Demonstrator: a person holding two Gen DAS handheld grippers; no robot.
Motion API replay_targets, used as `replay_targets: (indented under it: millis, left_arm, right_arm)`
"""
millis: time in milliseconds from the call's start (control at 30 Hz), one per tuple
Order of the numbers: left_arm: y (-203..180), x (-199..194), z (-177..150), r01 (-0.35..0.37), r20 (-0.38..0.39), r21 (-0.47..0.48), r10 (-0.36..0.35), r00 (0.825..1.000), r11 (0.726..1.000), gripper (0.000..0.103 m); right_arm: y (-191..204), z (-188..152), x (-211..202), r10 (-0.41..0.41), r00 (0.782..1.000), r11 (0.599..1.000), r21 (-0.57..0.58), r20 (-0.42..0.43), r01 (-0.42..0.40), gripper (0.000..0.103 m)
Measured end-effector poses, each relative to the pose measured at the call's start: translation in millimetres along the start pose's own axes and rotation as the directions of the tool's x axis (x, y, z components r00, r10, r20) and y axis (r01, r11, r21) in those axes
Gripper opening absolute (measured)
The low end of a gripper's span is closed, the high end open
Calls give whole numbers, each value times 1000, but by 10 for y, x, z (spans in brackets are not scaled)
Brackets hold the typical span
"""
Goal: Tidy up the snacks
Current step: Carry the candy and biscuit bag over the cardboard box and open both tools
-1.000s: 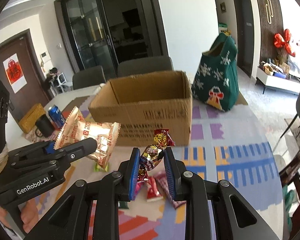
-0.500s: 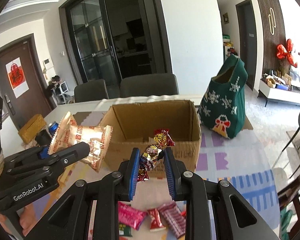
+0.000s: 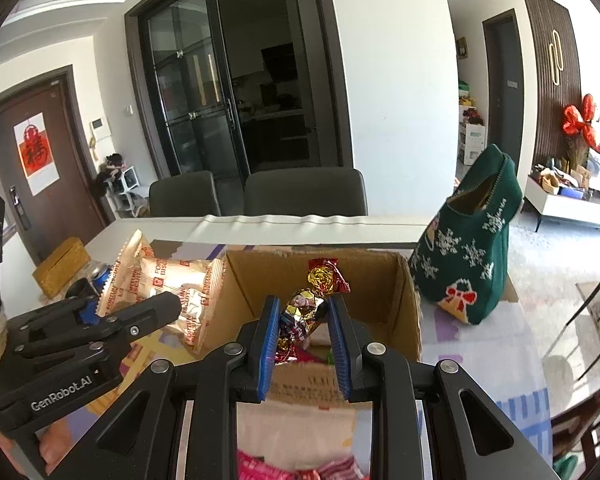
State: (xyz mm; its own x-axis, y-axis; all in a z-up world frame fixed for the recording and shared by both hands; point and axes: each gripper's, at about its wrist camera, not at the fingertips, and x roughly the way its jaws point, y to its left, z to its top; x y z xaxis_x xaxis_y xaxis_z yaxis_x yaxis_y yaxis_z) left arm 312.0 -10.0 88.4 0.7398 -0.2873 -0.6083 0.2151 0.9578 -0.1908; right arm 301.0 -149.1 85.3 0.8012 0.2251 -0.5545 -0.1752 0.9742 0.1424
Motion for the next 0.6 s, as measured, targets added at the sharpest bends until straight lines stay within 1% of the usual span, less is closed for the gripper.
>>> replay_targets:
  millis: [67,167,533,600]
  left_arm:
    - [18,46,36,-3,-7,-4,3,1000,1000,38]
    - [45,141,92,-3,-24,-11,3,1000,1000,38]
    - [55,560,223,-24,-108,-3,24,994,1000,38]
    - [55,640,246,-42,-129,-11,40,991,999,40]
  right_arm:
    - [-2,48,61,15,1000,1000,-2,5,-15,26]
    - [1,91,154,9,1000,1000,-14,3,-9,26]
    - [-114,192,504,1,997,1000,10,-72,0,26]
    - [-131,193,562,-5,997,1000,10,-83,5,26]
